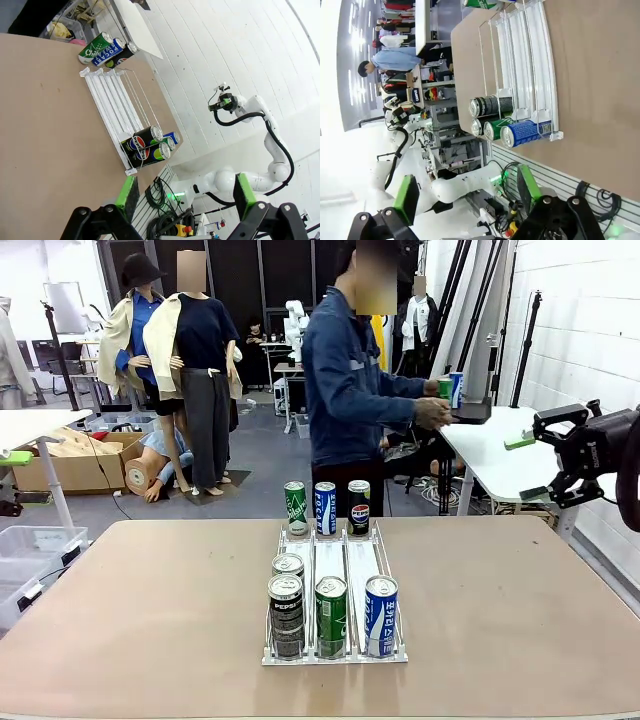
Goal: Retrieve and hand over the desired beverage to the person.
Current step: Place the picked can on the Handle tray extended by the person.
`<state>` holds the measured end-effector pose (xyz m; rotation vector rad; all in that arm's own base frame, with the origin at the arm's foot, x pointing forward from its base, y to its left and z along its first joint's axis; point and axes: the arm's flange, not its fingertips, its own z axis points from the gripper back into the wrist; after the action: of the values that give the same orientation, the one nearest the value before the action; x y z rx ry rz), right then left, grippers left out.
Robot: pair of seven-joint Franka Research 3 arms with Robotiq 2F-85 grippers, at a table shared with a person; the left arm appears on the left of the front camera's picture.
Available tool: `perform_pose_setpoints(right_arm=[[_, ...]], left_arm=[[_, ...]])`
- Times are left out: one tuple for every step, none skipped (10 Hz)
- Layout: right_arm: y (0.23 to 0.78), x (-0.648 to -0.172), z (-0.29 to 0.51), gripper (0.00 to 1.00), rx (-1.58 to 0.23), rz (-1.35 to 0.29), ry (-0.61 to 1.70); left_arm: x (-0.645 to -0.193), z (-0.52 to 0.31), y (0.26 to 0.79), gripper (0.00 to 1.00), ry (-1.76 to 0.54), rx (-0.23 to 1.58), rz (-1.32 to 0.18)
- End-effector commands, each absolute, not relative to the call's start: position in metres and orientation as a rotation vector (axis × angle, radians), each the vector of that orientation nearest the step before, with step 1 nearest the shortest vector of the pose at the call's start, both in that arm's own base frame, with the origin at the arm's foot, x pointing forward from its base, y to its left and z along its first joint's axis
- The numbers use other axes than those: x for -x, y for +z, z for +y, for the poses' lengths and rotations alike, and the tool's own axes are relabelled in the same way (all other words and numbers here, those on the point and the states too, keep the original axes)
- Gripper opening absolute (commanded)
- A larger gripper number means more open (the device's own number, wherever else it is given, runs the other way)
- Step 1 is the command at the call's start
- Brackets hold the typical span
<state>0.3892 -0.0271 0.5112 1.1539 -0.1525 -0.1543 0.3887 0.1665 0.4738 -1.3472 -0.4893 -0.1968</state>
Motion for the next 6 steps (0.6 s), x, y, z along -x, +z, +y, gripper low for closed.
perform_pose_setpoints(right_arm=[[0.497,-0.393,-0.034,1.00,-1.172,-0.185,-0.161],[0.492,-0.391,-0.043,1.00,-1.203,-0.200,-0.183],[0.489,-0.389,-0.046,1.00,-1.216,-0.204,-0.190],[0.488,-0.388,-0.048,1.00,-1.240,-0.203,-0.163],[0.497,-0.391,-0.043,1.00,-1.170,-0.165,-0.184],[0.497,-0.391,-0.043,1.00,-1.170,-0.165,-0.184]], left_arm=[[-0.387,0.167,0.475,1.00,-0.200,1.350,-0.497],[-0.387,0.167,0.475,1.00,-0.200,1.350,-0.497],[-0.387,0.167,0.475,1.00,-0.200,1.350,-0.497],[-0.387,0.167,0.475,1.00,-0.200,1.350,-0.497],[-0.387,0.167,0.475,1.00,-0.200,1.350,-0.497],[-0.387,0.167,0.475,1.00,-0.200,1.350,-0.497]])
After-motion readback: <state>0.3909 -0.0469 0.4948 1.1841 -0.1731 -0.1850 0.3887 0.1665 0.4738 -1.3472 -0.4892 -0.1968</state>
